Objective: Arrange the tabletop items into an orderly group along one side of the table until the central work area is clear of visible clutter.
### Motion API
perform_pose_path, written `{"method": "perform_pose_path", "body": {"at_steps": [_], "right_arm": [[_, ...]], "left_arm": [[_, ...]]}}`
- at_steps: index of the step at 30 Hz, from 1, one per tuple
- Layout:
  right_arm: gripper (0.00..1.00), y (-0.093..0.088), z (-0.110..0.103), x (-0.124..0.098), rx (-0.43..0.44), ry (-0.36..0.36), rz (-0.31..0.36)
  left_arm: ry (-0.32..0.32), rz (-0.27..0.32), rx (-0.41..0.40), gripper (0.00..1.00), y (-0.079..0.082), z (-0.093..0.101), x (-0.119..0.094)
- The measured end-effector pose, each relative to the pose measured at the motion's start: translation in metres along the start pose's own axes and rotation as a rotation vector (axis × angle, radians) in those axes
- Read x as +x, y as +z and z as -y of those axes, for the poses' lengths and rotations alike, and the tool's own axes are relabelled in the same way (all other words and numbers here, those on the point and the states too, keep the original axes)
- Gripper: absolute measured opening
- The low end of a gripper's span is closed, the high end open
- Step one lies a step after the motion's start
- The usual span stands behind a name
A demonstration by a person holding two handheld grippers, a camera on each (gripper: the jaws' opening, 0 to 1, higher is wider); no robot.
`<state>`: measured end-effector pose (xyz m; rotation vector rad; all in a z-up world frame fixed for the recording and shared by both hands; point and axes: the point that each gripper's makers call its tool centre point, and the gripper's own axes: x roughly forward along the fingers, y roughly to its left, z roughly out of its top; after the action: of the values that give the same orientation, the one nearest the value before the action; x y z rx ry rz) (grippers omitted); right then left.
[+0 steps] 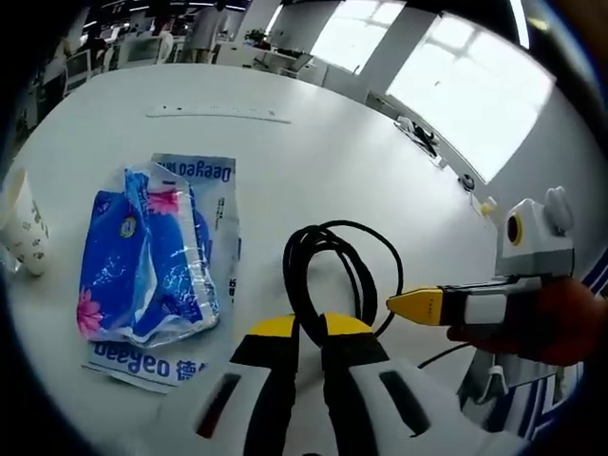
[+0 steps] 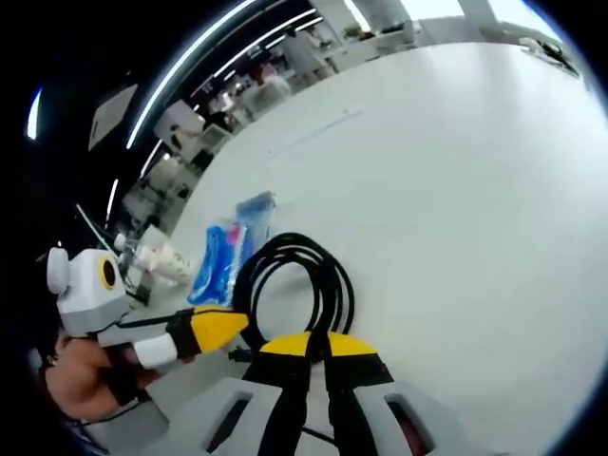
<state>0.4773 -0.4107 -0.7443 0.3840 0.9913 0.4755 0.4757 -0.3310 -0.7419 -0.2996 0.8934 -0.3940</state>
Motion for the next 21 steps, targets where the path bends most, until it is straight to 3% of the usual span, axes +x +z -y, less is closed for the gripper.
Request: {"method": "perform_pose_path", "body": {"at_steps": [7,21], "right_arm": [[0.01,0.005,-0.003,0.008,-0.012,0.015,-0.014],[0.03,0.004,-0.003,0.018,-0.005,0.009,-0.051]], "left_arm": [[0.025,-0.01,-0.007,0.05,0.004,-0.007,0.002],[0.061,-0.075,0.011,0.11,-0.011,-0.018,0.007]]}}
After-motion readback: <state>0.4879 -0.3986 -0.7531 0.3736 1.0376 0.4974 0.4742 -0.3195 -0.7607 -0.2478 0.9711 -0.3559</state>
